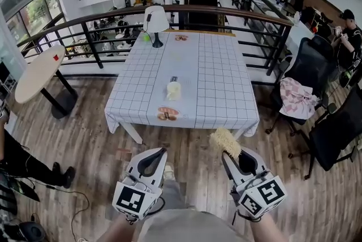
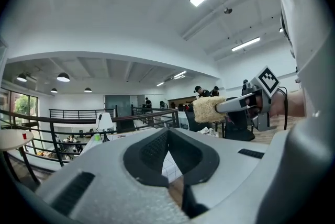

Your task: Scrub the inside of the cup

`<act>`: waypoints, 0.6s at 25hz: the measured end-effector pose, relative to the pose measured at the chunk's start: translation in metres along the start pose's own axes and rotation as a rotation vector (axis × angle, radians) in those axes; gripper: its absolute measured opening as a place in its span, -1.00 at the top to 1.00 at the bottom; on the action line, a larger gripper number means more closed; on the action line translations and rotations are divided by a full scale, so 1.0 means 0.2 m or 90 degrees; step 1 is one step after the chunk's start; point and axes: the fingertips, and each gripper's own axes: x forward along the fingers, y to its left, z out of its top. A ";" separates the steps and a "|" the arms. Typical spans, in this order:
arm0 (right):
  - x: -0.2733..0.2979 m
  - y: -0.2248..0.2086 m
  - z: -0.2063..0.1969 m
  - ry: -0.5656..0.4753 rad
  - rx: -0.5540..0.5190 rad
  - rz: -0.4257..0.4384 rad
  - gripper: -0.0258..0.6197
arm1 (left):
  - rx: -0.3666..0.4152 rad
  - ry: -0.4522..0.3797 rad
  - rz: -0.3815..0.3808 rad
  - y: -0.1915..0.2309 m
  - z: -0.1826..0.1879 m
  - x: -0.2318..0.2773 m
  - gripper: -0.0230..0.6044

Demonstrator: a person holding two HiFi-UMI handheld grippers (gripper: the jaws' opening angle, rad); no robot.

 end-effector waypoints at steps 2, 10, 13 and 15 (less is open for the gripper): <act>0.09 -0.03 -0.01 0.000 0.013 0.001 0.54 | 0.013 0.006 -0.004 0.05 -0.03 0.04 0.89; 0.53 -0.22 0.00 0.014 0.027 -0.009 0.54 | -0.039 0.032 -0.007 0.41 -0.16 0.35 0.89; 0.69 -0.28 0.01 0.021 0.028 -0.014 0.54 | -0.045 0.038 -0.016 0.55 -0.19 0.45 0.89; 0.78 -0.30 0.02 0.024 0.029 -0.017 0.54 | -0.032 0.034 -0.022 0.63 -0.20 0.50 0.89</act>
